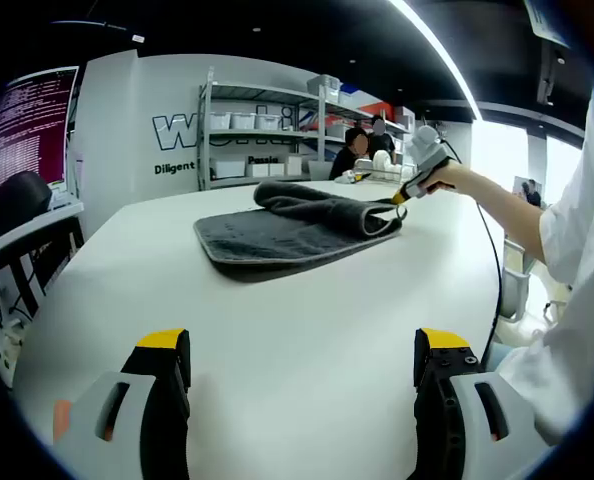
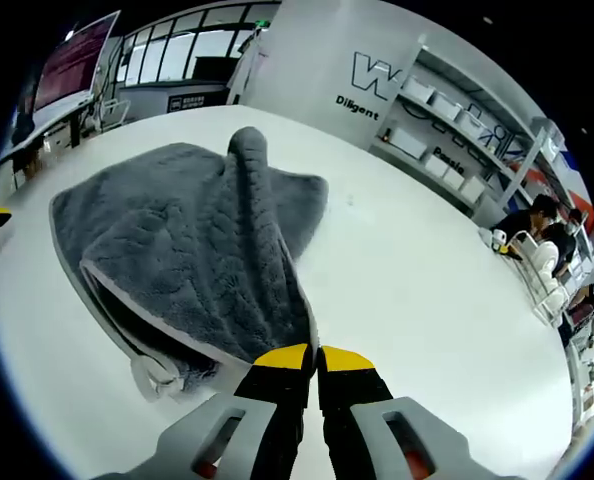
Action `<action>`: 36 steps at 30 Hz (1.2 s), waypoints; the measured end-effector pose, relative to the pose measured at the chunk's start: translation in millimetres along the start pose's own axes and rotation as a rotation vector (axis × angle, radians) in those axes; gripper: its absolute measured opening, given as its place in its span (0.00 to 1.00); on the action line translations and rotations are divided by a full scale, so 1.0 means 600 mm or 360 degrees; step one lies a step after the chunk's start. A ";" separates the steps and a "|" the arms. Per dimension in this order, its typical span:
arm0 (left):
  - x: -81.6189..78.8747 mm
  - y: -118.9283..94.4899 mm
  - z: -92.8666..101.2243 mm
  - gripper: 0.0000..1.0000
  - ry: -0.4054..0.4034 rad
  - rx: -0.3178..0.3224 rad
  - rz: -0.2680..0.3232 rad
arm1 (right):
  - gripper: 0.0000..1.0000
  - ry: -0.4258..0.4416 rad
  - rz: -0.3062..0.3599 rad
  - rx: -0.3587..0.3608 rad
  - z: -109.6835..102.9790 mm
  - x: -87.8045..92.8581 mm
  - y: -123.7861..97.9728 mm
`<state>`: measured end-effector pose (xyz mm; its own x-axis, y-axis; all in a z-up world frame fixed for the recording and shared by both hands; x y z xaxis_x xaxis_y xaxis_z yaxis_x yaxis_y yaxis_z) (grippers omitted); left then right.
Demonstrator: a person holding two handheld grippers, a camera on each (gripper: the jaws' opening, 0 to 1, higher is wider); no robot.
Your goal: Open the folded towel by lifting each exposed corner and separating the folded layers until the towel lies flat within the target outline without major curled edges
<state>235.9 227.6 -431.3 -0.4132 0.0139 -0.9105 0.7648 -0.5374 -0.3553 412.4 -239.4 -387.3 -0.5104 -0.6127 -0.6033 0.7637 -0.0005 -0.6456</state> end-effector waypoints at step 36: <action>0.002 0.005 0.004 0.91 0.0000 -0.0005 -0.0021 | 0.00 0.0084 -0.0077 0.0041 0.021 0.058 -0.012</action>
<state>236.6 224.3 -432.8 -0.4231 0.0208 -0.9058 0.7609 -0.5346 -0.3677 394.2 -270.9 -397.7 -0.5666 -0.5692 -0.5958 0.7471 -0.0500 -0.6628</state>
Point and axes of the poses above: the point that each gripper's makers call its tool centre point, and the gripper's own axes: y roughly forward along the fingers, z roughly to its right, x roughly out of its underside, the point moved 10 cm from there along -y, roughly backward along the fingers, and after that the axes turned 12 degrees about -y, right-handed, at the moved point
